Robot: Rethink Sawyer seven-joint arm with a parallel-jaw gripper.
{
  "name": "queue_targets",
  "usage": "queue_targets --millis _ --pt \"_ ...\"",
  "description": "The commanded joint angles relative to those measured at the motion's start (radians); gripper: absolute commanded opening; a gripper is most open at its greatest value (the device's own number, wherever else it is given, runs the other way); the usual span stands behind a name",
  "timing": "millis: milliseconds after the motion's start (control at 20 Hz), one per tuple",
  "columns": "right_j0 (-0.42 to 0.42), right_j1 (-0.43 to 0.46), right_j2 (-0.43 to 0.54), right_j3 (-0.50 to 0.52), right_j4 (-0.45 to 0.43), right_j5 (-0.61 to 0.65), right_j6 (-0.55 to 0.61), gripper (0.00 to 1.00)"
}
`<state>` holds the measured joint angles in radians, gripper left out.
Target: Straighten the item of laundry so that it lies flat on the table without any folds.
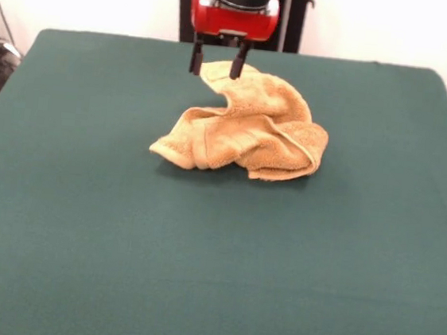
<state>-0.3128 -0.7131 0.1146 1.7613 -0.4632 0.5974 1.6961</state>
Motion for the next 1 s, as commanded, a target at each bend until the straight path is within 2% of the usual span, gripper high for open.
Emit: queue_targets --millis 50,1000 --pt "0.082 0.042 -0.009 -0.031 0.044 0.019 0.196 1.00" --pt "0.137 0.039 -0.056 -0.028 0.111 0.019 0.193 1.00"
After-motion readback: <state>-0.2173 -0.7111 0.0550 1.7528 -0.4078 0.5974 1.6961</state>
